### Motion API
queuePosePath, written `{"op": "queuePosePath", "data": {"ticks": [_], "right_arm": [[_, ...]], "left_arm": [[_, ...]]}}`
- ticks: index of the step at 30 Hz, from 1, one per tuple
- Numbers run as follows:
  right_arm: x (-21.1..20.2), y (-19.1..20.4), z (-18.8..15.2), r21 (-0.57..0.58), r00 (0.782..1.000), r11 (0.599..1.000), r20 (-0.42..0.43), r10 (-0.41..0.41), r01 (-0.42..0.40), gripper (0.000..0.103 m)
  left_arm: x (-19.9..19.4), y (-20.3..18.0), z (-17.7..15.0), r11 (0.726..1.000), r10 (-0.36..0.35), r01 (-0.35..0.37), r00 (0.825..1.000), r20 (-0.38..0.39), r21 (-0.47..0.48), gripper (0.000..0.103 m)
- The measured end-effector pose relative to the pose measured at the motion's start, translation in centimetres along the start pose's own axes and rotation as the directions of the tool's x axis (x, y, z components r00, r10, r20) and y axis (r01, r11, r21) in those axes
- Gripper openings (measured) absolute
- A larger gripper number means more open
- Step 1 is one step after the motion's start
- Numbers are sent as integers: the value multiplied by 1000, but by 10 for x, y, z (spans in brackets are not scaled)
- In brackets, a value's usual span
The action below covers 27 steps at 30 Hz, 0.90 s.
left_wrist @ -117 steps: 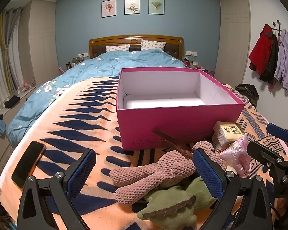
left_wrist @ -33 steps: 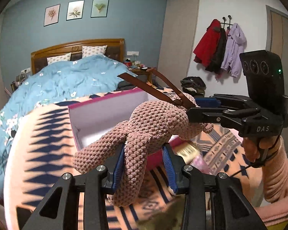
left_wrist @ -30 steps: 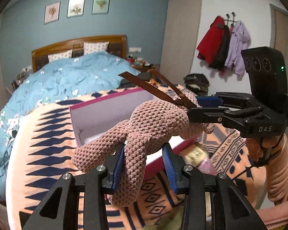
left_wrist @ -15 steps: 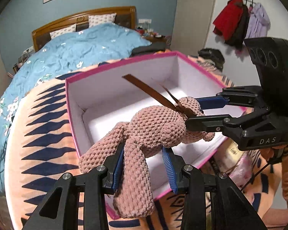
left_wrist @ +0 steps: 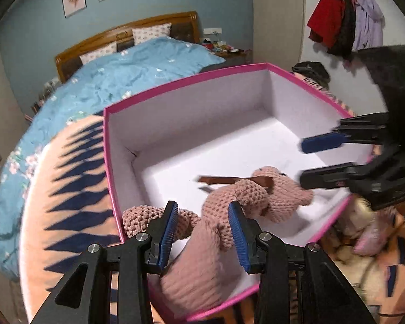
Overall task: Organize objects
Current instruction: 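Lift the pink bunny with both grippers into the magenta box and open, then return both grippers to the pile and grasp the brown knitted toy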
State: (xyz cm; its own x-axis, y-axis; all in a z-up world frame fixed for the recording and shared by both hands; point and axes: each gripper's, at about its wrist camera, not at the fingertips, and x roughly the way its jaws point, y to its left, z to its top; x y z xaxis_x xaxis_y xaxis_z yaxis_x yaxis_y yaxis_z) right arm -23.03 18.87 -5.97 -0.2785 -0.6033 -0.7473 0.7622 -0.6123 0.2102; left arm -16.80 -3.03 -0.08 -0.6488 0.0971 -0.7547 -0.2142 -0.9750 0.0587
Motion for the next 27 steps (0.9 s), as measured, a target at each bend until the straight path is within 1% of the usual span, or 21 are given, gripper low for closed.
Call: {"op": "queuePosePath", "data": {"ticks": [2, 4, 7, 8, 9, 10, 11, 12, 13, 14, 17, 19, 22, 24, 27], "right_arm": [[-4, 2, -4, 10, 1000, 1000, -2, -2, 2, 59], [-12, 2, -5, 27, 1000, 1000, 20, -4, 3, 59], [-34, 7, -10, 28, 996, 1000, 84, 5, -8, 59], [-42, 9, -10, 22, 994, 1000, 105, 9, -12, 60], [-52, 12, -11, 16, 992, 1000, 127, 11, -13, 64], [-62, 14, -13, 8, 989, 1000, 149, 9, -10, 66], [-73, 17, -15, -3, 985, 1000, 174, 6, -6, 70], [-85, 20, -19, -14, 980, 1000, 201, 1, 2, 72], [-96, 21, -21, -20, 975, 1000, 224, -5, 10, 75], [-106, 24, -25, -26, 970, 1000, 244, -7, 14, 75], [-140, 29, -40, -46, 958, 999, 287, 9, 4, 77], [-157, 33, -50, -57, 956, 998, 293, 2, 15, 77], [-177, 37, -69, -67, 960, 998, 281, 0, 20, 78], [-187, 42, -85, -77, 965, 997, 263, 7, 14, 78], [-190, 58, -111, -115, 975, 993, 219, 24, 2, 78]], "left_arm": [[1, 2, 0, 1000, -27, 27, 1000, 11, -4, 41], [0, 0, -1, 1000, -24, 24, 999, 24, -2, 41], [-4, -1, -2, 1000, -23, 23, 999, 47, -1, 42], [-8, -1, -3, 1000, -28, 28, 998, 54, -11, 48], [-13, 0, -4, 999, -43, 45, 997, 63, -25, 59], [-22, 2, -6, 997, -60, 63, 995, 86, -39, 63], [-30, 3, -7, 996, -67, 73, 991, 112, -49, 70], [-41, 4, -9, 995, -72, 81, 987, 140, -56, 74], [-52, 5, -11, 994, -82, 93, 983, 164, -64, 74], [-62, 6, -12, 992, -91, 105, 979, 182, -71, 74], [-95, 10, -19, 980, -147, 173, 961, 236, -95, 75], [-116, 11, -26, 972, -172, 206, 950, 261, -110, 75], [-145, 8, -41, 963, -199, 242, 935, 294, -115, 77], [-161, 4, -52, 961, -212, 256, 927, 309, -109, 80], [-175, -4, -71, 964, -208, 249, 928, 308, -100, 81]]}}
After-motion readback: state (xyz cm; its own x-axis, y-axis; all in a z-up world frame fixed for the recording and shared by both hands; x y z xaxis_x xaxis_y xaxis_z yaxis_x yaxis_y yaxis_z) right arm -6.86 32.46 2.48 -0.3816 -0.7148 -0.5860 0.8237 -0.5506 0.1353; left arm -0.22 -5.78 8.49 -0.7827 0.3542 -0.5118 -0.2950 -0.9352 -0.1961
